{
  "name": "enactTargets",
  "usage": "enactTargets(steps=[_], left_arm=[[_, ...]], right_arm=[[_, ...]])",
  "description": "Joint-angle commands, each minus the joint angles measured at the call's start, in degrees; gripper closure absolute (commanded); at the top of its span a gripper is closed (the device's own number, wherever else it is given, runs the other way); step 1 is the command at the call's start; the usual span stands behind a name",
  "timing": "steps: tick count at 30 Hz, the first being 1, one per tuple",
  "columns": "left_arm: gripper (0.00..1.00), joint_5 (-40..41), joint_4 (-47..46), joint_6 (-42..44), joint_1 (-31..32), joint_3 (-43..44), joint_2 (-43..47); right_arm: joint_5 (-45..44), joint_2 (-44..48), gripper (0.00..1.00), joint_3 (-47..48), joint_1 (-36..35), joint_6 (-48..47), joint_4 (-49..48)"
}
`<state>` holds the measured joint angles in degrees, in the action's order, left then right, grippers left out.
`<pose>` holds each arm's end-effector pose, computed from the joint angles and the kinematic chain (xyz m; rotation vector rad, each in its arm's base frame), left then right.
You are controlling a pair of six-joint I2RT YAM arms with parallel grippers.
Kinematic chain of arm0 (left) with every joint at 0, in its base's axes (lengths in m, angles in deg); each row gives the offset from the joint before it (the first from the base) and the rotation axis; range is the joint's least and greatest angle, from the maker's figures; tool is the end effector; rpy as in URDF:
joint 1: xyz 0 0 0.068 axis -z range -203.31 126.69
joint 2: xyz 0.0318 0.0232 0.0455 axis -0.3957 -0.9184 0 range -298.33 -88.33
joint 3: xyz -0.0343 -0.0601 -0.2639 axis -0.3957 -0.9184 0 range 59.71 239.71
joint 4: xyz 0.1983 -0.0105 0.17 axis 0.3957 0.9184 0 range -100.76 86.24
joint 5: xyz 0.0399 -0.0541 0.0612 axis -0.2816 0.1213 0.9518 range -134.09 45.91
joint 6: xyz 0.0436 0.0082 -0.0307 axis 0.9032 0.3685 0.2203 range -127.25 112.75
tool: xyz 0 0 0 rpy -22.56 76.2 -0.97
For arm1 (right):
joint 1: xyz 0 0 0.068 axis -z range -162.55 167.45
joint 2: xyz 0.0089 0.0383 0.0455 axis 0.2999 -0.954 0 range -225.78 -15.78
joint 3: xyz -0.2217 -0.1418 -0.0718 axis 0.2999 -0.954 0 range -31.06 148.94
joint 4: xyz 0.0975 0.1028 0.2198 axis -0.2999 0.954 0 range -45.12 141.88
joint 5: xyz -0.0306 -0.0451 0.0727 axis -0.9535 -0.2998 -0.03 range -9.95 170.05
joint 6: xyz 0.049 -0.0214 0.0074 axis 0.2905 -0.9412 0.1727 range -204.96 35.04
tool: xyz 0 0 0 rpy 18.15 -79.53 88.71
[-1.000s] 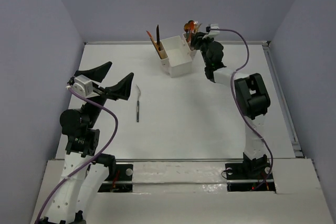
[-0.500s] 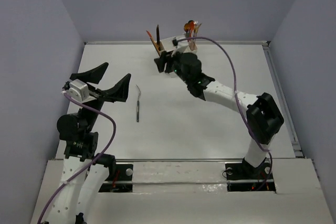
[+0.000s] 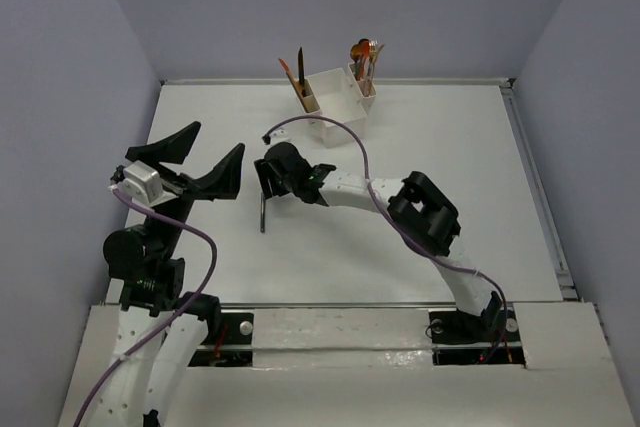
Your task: Sort the eating utensils into containers
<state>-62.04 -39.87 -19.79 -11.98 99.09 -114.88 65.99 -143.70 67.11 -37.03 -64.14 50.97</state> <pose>0.0858 -0.0284 0.4165 0.2892 0.8445 -0.5203 0.3048 0.4123 0.1887 -0.5067 2.1562 0.4747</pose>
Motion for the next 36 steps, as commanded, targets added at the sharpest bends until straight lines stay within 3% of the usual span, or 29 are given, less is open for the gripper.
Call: enactTargets(steps=[1,8,11,13,17,25,27,32,36], left_arm=[[0.01,0.2,-3.1,-0.3,0.7,1.3,0.4],[0.01,0.2,-3.1,-0.2,0.7,1.4,0.7],[0.01,0.0,-3.1,-0.2,0.7,1.4,0.7],[0.01,-0.1,-3.1,-0.2,0.7,1.3,0.6],[0.01,-0.1,-3.1,-0.3,0.7,1.3,0.7],[0.01,-0.2,-3.1,-0.4,0.7,1.3,1.1],[0.01,-0.3,-3.1,-0.4,0.7,1.3,1.1],[0.01,-0.8,-3.1,-0.4,0.7,1.2,1.0],[0.01,-0.8,-3.1,-0.4,0.7,1.2,1.0]], right_arm=[[-0.3,-3.7,0.31,7.7,-1.1,2.0,5.0],[1.5,-9.8,0.32,10.9,-1.6,4.0,6.3],[0.9,-11.4,0.40,11.6,-2.1,4.1,7.3],[-0.5,-11.0,0.53,10.6,-2.1,4.1,8.3],[-3.8,-8.0,0.66,6.3,-2.1,2.0,9.1],[-6.8,-2.1,0.68,-3.9,-2.1,-3.0,14.9],[-6.7,-1.2,0.74,-5.2,-2.1,-3.2,15.5],[-6.6,1.4,1.00,-7.6,-2.1,-3.3,15.7],[-3.7,8.9,1.00,-13.8,1.0,-3.0,8.3]])
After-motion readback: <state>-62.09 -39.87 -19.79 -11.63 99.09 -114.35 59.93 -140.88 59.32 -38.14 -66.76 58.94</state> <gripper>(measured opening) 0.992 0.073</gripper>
